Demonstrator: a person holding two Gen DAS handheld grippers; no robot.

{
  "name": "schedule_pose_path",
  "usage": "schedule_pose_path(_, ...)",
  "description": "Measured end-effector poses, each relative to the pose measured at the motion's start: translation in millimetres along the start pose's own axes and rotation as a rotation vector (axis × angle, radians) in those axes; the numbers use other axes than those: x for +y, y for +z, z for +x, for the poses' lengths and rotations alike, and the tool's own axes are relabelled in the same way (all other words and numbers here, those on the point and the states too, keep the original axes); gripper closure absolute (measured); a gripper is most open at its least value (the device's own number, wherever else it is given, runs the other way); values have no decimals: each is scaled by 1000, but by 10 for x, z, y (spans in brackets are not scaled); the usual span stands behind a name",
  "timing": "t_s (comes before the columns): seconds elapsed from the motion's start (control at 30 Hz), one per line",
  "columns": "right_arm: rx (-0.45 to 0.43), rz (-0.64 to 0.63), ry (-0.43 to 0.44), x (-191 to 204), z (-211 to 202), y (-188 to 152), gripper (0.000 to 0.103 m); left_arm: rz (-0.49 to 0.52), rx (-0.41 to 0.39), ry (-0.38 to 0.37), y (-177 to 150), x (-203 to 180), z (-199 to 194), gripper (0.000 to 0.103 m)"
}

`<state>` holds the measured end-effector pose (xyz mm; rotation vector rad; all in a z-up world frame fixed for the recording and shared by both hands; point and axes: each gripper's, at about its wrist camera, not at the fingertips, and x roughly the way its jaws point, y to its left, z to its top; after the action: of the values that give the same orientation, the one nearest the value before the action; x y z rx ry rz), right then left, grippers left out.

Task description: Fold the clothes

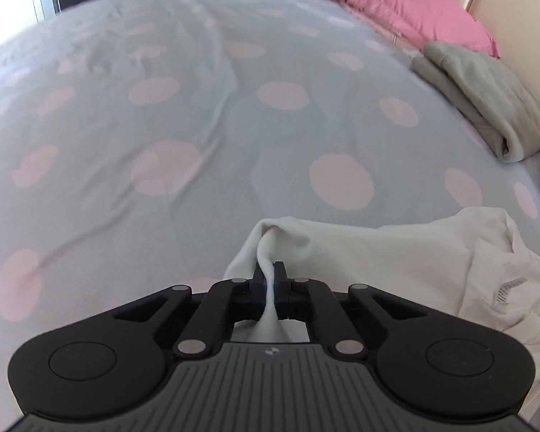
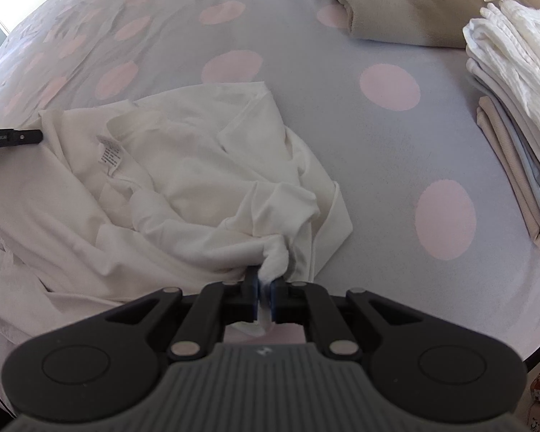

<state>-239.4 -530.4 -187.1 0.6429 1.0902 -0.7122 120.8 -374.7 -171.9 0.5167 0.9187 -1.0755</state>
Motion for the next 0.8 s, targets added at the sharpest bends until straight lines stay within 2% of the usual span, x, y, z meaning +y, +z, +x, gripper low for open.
schedule_pose_path(0.1,-26,5,10,3,-67,7,96,-2,-66,44,29,71,-420,102)
schedule_pose_path(0.23,-101,35,92,26,-322,96,96,-10,-151,111,70,222,-1079,102)
schedule_pose_path(0.33,-178,-2,138,190,-573,213,97,-3,-219,189,102,302,-1584,102)
schedule_pose_path(0.53,-365,-104,254,754,-1168,528,97,-58,-381,340,144,544,-2675,102)
schedule_pose_path(0.7,-513,-178,339,1148,-1781,720,97,-105,-483,388,63,614,-3493,102)
schedule_pose_path(0.8,-572,-192,356,1223,-2070,759,97,-104,-452,351,-68,537,-3692,102)
